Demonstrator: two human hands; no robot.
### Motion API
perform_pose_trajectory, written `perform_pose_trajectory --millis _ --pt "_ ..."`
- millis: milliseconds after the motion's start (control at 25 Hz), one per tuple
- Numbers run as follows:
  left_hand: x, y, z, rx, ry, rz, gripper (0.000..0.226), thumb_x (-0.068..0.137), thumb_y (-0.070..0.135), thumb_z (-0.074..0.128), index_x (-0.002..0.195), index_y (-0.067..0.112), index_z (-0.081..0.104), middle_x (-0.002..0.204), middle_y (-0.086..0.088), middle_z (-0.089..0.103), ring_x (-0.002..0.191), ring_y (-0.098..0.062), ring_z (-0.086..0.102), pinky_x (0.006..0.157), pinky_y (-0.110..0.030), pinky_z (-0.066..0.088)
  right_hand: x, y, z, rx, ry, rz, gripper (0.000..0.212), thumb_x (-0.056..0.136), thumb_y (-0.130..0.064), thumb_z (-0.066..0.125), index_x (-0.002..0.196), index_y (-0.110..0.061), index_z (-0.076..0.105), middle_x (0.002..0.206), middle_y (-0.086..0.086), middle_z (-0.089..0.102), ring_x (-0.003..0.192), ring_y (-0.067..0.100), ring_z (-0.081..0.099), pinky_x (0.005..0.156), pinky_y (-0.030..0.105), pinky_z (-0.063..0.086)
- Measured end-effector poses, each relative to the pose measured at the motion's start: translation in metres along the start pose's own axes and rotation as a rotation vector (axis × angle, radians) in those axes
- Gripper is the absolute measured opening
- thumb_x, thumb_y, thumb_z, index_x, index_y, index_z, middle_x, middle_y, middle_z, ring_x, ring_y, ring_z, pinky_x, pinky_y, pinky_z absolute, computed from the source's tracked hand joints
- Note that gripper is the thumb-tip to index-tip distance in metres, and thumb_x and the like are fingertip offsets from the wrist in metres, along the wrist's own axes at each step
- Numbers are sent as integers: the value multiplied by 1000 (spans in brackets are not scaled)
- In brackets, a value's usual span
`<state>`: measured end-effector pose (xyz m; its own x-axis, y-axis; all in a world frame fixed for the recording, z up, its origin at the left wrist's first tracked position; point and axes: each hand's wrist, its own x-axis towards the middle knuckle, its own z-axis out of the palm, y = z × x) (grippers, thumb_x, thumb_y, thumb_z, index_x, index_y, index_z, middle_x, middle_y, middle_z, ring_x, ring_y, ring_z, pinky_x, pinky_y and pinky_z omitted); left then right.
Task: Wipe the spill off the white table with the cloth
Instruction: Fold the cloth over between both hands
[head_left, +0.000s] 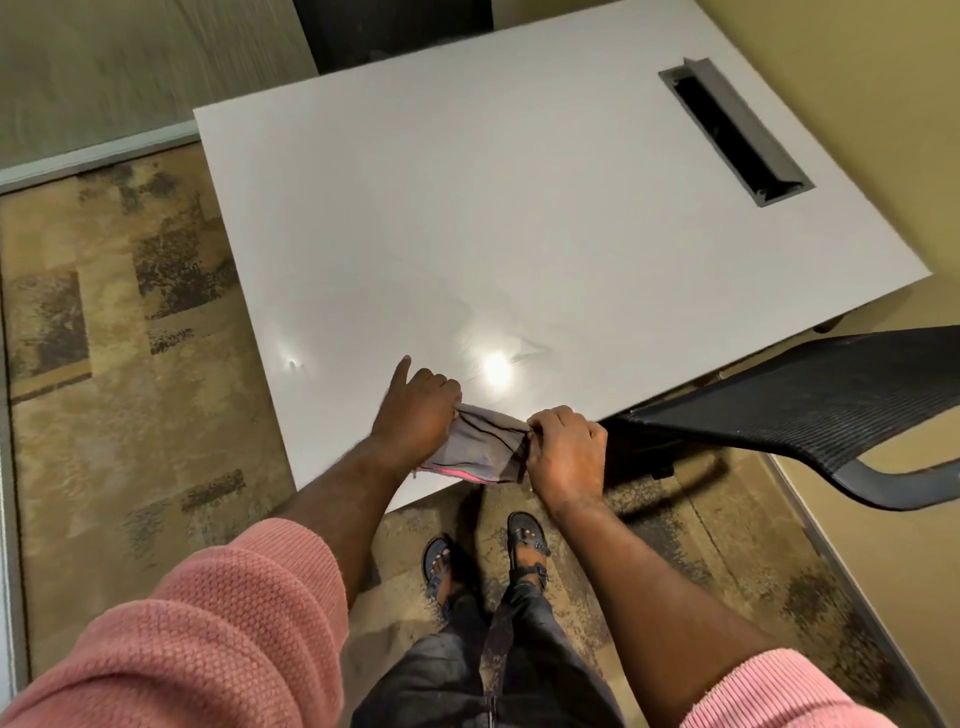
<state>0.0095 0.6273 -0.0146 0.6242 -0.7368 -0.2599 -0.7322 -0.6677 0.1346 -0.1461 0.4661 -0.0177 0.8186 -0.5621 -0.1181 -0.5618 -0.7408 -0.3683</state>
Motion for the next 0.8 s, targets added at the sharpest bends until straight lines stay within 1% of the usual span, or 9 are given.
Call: perform_pose_trajectory --millis 160,280,360,480,680,800 --pt "-8 8 -33 -77 59 -22 18 101 26 53 106 23 70 102 4 71 114 -21 58 129 -46 7 3 -6 -35 -19 96 -33 18 91 -15 71 106 -24 75 106 -5 71 102 19 63 102 40 37" --pt "-14 15 -61 -81 125 -14 19 102 28 54 106 24 72 108 4 68 115 -19 57 129 -45 7 4 -8 -60 -22 151 -47 19 89 -13 73 104 -25 76 104 -6 72 103 20 62 102 39 35" --pt "-17 19 -80 -61 158 4 20 103 29 53 108 25 73 111 5 67 116 -18 56 129 -45 6 3 -9 -74 -33 168 -54 19 90 -14 72 103 -27 76 103 -8 72 105 18 62 104 38 31" --pt "-16 23 -104 -43 190 42 21 102 30 54 106 25 74 106 5 69 115 -18 57 130 -44 5 5 -9 -91 -41 182 -71 19 92 -18 70 106 -30 76 104 -11 72 109 15 62 108 36 25" --pt "-6 31 -143 -16 249 96 21 101 35 56 103 27 75 101 6 70 114 -17 58 130 -45 5 13 -9 -127 -5 273 -89 19 89 -19 65 102 -28 77 102 -12 71 109 12 61 115 40 25" --pt "1 38 -160 -32 264 122 20 102 38 56 103 30 74 100 10 68 113 -14 57 129 -43 4 19 -5 -147 24 332 -102 17 87 -19 66 97 -29 76 100 -12 67 106 12 60 116 39 24"
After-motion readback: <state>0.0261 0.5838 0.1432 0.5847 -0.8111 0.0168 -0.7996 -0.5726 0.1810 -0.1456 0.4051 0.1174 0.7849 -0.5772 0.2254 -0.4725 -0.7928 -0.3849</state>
